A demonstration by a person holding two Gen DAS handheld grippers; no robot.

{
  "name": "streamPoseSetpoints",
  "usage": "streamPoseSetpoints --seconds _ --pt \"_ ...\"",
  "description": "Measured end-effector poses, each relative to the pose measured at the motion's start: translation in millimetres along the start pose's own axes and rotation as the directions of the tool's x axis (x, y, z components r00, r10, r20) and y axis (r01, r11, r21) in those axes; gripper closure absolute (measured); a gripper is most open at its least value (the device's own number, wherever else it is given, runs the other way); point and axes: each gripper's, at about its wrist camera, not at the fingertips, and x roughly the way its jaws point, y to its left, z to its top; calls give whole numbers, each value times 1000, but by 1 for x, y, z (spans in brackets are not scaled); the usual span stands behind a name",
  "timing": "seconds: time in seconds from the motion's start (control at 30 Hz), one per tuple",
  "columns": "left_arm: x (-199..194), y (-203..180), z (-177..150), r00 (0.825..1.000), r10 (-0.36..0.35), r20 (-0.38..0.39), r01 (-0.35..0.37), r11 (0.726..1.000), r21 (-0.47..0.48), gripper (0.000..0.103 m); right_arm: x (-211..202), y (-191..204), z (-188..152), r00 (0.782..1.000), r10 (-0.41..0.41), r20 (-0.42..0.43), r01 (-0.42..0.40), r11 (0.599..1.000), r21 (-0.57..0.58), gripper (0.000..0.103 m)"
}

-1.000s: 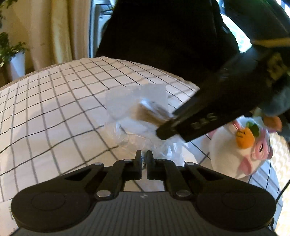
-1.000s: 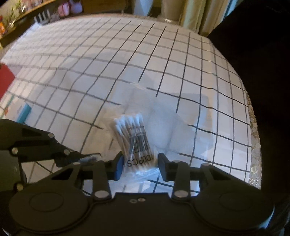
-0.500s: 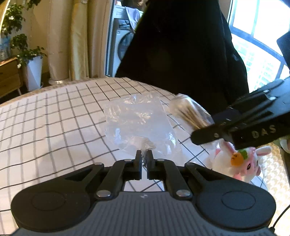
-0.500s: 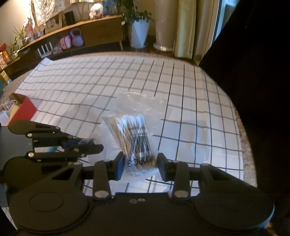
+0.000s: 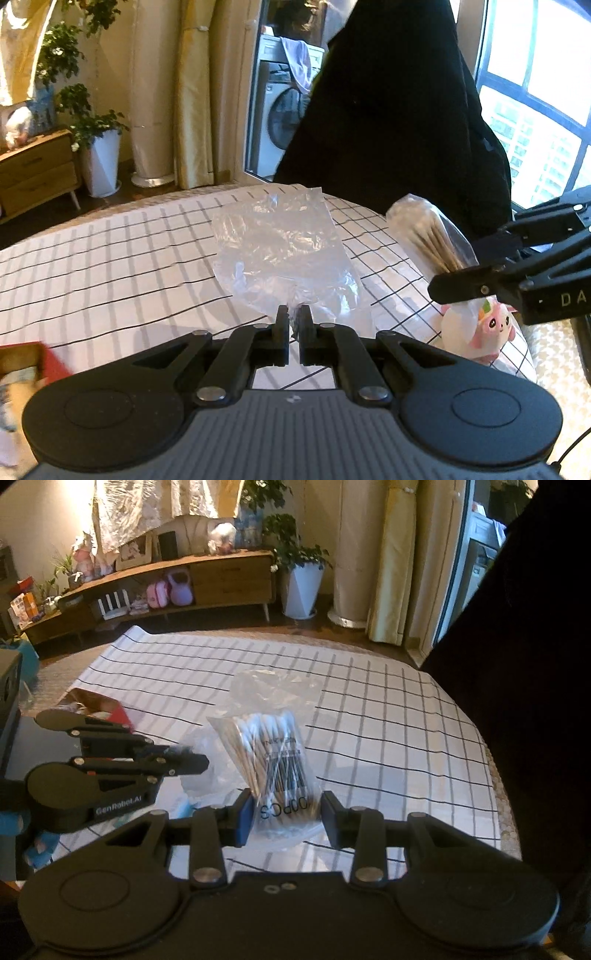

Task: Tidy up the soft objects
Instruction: 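Lift and carry the clear bag and cotton swab bag in both grippers over the red tin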

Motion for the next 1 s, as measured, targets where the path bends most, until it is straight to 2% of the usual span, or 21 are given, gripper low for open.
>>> streamPoseSetpoints --seconds 0.5,1.0 --pt "-104 60 -27 995 93 33 -94 995 19 98 -24 98 6 991 103 87 -101 995 -25 66" --pt "-158 132 -60 981 196 9 -195 980 -49 98 -2 189 22 974 214 75 -208 974 -86 66"
